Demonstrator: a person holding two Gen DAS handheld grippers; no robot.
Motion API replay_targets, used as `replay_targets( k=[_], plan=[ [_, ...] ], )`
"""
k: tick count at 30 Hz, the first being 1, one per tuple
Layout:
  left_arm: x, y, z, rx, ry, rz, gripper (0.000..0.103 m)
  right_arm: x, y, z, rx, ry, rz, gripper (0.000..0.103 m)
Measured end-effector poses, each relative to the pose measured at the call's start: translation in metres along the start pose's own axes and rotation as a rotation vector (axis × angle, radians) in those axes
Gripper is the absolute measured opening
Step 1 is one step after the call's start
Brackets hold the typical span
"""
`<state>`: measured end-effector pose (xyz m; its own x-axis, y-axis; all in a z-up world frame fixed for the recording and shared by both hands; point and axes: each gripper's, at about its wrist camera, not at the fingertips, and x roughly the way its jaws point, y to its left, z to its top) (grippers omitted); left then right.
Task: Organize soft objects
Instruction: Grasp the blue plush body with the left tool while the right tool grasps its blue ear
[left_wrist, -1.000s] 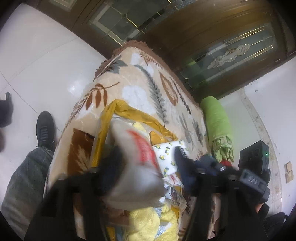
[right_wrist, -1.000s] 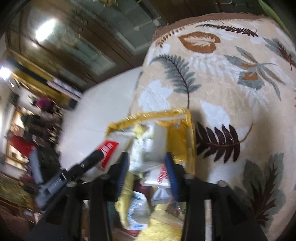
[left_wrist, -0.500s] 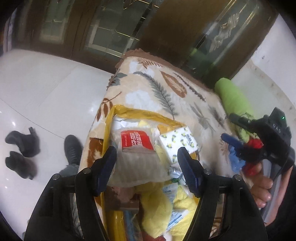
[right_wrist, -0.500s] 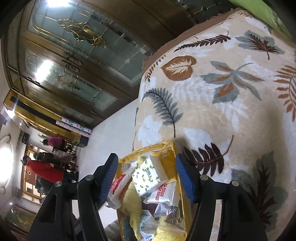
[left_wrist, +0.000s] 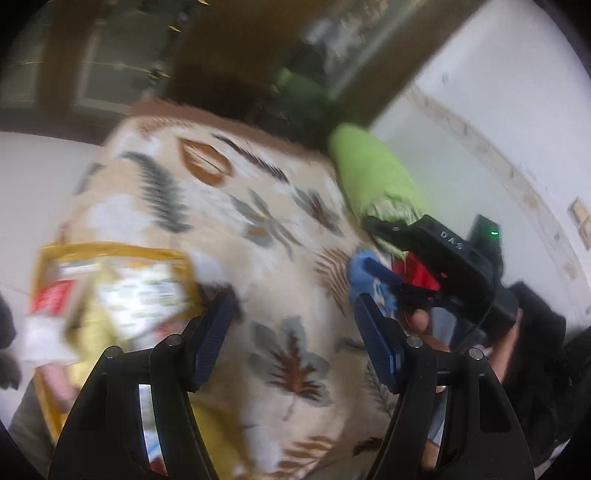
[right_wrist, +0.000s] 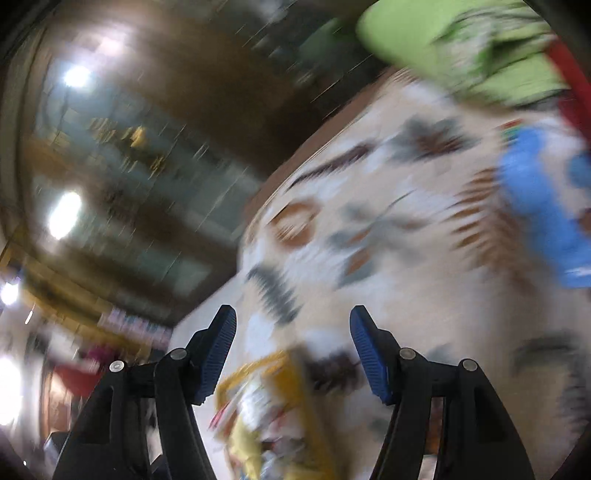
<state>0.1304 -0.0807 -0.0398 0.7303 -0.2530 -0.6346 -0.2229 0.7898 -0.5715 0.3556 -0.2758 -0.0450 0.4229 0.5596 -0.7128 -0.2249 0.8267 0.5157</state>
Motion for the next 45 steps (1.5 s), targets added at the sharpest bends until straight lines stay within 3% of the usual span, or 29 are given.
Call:
replay_targets(
  k=[2,6,9,13,17,18,19,20,21,22,23,27,31,33,35,37,39,42,45],
  plan=[
    [0.038,-0.021,0.009,0.022,0.091,-0.011,0.069,-0.022,-0.033,0.013,0.098,-0.095,-0.146,0.064],
    [0.131,-0.066,0.02,0.065,0.24,-0.07,0.069,-0.058,-0.105,0.028,0.336,-0.239,-0.317,0.064],
    [0.201,-0.1,0.016,0.1,0.33,-0.084,0.069,-0.076,-0.148,0.029,0.471,-0.31,-0.346,0.064],
    [0.278,-0.143,0.007,0.195,0.399,-0.038,0.069,-0.093,-0.187,0.022,0.601,-0.39,-0.368,0.064],
    [0.333,-0.157,-0.002,0.161,0.422,0.004,0.069,-0.089,-0.199,0.021,0.634,-0.403,-0.377,0.064],
    [0.347,-0.159,-0.009,0.202,0.448,0.053,0.067,-0.086,-0.2,0.022,0.632,-0.394,-0.379,0.064],
    [0.357,-0.159,-0.014,0.247,0.446,0.105,0.048,-0.085,-0.2,0.022,0.626,-0.387,-0.378,0.064],
    [0.36,-0.156,-0.016,0.276,0.42,0.151,0.038,-0.082,-0.199,0.024,0.617,-0.377,-0.37,0.064],
    [0.355,-0.155,-0.016,0.278,0.397,0.154,0.018,-0.08,-0.199,0.026,0.603,-0.365,-0.359,0.064],
    [0.347,-0.151,-0.014,0.264,0.396,0.114,0.007,-0.079,-0.197,0.025,0.597,-0.361,-0.355,0.064],
    [0.337,-0.147,-0.012,0.247,0.395,0.065,0.007,-0.078,-0.197,0.026,0.591,-0.357,-0.341,0.064],
    [0.276,-0.121,-0.016,0.224,0.332,0.005,0.007,-0.069,-0.188,0.028,0.553,-0.326,-0.288,0.064],
    [0.214,-0.079,-0.033,0.119,0.305,-0.016,0.006,-0.044,-0.171,0.051,0.345,-0.196,-0.264,0.064],
    [0.18,-0.057,-0.048,0.064,0.298,-0.012,0.006,-0.044,-0.166,0.068,0.24,-0.177,-0.274,0.064],
    [0.149,-0.041,-0.06,0.024,0.279,-0.014,0.006,-0.036,-0.159,0.098,0.026,-0.123,-0.358,0.064],
    [0.128,-0.033,-0.07,-0.006,0.262,-0.031,0.006,-0.016,-0.163,0.118,-0.081,-0.007,-0.385,0.064],
    [0.111,-0.025,-0.083,-0.025,0.249,-0.043,0.006,-0.001,-0.166,0.125,-0.117,0.082,-0.384,0.063],
    [0.096,-0.014,-0.096,-0.056,0.234,-0.059,0.006,0.021,-0.166,0.125,-0.22,0.165,-0.525,0.062],
    [0.099,-0.011,-0.099,-0.067,0.25,-0.068,0.006,0.038,-0.168,0.118,-0.315,0.192,-0.678,0.059]
  ],
)
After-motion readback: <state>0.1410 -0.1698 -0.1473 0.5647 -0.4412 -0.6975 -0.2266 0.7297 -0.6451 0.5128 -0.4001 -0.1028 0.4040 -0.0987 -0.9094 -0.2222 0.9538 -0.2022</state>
